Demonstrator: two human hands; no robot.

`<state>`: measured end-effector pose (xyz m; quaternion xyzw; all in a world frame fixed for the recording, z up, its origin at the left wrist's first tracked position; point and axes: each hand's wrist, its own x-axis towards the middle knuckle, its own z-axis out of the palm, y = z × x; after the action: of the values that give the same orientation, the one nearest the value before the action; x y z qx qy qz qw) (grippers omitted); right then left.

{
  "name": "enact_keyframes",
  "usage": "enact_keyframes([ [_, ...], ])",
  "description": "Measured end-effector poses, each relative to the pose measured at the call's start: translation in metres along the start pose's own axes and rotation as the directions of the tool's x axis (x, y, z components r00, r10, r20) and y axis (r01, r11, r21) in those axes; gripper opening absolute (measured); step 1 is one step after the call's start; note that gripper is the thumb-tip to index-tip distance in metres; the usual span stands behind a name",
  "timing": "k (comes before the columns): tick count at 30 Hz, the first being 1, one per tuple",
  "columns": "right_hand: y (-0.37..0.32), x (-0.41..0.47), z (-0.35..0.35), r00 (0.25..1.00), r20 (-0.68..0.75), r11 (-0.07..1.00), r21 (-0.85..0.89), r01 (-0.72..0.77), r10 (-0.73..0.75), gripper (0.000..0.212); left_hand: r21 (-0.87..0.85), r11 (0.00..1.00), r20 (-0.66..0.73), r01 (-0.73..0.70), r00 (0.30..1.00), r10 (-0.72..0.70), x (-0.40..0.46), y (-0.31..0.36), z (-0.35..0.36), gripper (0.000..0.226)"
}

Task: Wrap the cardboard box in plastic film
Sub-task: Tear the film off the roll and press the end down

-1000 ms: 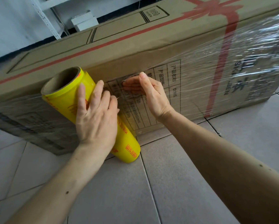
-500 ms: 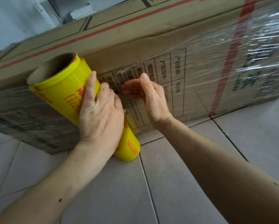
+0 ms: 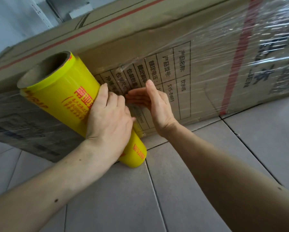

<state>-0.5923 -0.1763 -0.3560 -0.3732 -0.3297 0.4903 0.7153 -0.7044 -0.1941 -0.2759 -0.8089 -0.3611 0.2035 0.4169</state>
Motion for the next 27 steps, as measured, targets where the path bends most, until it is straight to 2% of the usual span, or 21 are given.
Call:
enact_keyframes([
  [3, 0.0, 0.002, -0.002, 1.0, 0.006, 1.0, 0.006, 0.003, -0.003, 0.06, -0.023, 0.998, 0.016, -0.065, 0.998, 0.065, -0.004, -0.005, 0.002, 0.055],
  [8, 0.007, -0.003, -0.007, 1.0, 0.026, 1.0, 0.028, -0.008, 0.007, 0.061, -0.046, 0.999, 0.07, -0.003, 0.998, 0.006, 0.003, 0.001, -0.003, 0.062],
  [13, 0.003, 0.008, -0.009, 0.999, 0.037, 1.0, 0.0, -0.01, 0.01, 0.065, 0.018, 0.995, 0.139, -0.096, 0.986, 0.093, -0.001, 0.005, -0.002, 0.058],
  [20, 0.017, -0.004, -0.017, 0.998, 0.03, 0.999, -0.016, -0.047, 0.048, 0.064, 0.03, 0.996, 0.187, -0.081, 0.98, 0.074, 0.01, 0.018, 0.003, 0.057],
  [25, 0.019, 0.002, -0.018, 0.999, 0.024, 1.0, 0.011, -0.029, 0.029, 0.064, -0.005, 0.99, 0.17, -0.138, 0.976, 0.137, -0.002, 0.017, 0.009, 0.058],
  [27, 0.023, -0.003, -0.019, 0.999, 0.028, 0.998, 0.04, -0.046, 0.045, 0.064, -0.027, 0.994, 0.167, -0.102, 0.98, 0.105, 0.002, 0.017, 0.01, 0.061],
])
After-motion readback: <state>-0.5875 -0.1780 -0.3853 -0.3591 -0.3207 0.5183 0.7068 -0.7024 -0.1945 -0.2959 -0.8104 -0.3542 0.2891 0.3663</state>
